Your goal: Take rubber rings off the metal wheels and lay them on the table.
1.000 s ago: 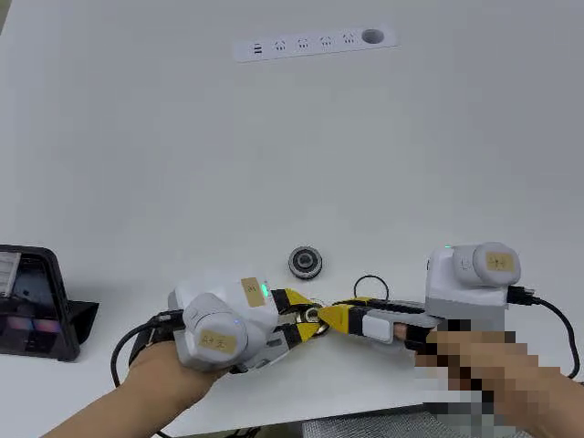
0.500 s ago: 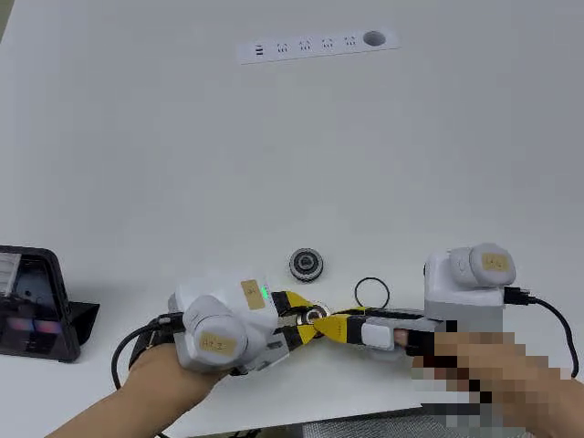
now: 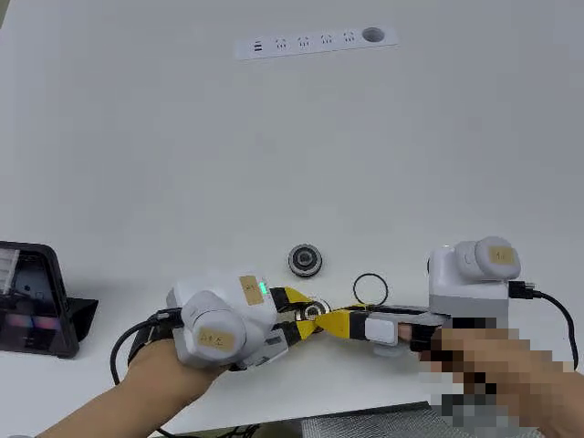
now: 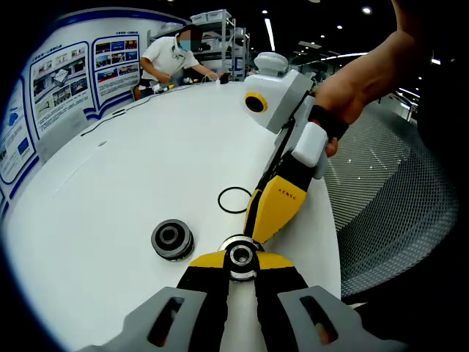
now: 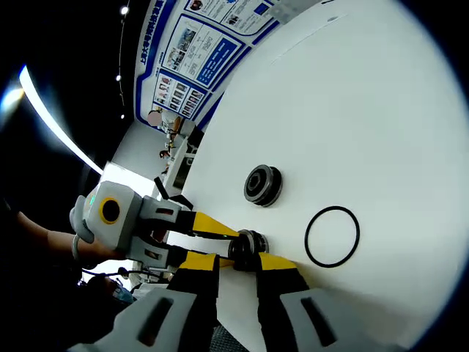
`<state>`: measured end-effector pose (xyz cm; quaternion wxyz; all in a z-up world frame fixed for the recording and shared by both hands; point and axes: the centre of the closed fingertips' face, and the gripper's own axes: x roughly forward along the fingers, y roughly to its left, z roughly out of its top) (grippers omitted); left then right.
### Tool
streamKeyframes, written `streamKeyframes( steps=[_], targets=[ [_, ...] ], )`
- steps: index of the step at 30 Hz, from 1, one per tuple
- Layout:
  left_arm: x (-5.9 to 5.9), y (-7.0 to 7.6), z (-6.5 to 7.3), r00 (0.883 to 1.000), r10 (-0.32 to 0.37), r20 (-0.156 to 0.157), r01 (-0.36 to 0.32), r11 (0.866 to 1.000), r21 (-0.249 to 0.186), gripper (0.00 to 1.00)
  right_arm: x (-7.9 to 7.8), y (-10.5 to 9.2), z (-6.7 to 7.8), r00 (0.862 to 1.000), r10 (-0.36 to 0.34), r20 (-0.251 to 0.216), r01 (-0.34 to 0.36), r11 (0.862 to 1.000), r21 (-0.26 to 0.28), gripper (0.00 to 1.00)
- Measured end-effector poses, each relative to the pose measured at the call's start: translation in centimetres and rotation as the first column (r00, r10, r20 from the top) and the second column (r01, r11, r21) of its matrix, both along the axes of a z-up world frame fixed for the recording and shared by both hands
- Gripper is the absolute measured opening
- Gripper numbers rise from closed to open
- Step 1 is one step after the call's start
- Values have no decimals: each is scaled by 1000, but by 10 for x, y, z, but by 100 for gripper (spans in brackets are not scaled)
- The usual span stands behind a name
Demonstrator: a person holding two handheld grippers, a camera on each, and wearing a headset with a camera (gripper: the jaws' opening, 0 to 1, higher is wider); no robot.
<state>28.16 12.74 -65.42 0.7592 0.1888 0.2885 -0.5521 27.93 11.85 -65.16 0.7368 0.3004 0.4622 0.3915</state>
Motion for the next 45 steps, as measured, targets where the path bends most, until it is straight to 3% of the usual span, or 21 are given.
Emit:
streamKeyframes(
  steps=[14, 29, 45],
  targets=[
    [0, 0, 0, 1000, 1, 0, -1, 1000, 0, 13, 4, -5, -11, 1000, -15, -4, 14, 998, -61, 4],
    [0, 0, 0, 1000, -2, 0, 2, 1000, 1, 13, 3, -4, -8, 999, 1, 36, 2, 997, -79, 2],
    [0, 0, 0, 1000, -3, 2, 3, 1000, 6, 13, 3, -1, -4, 999, 6, 46, -3, 997, -77, 2]
  ],
)
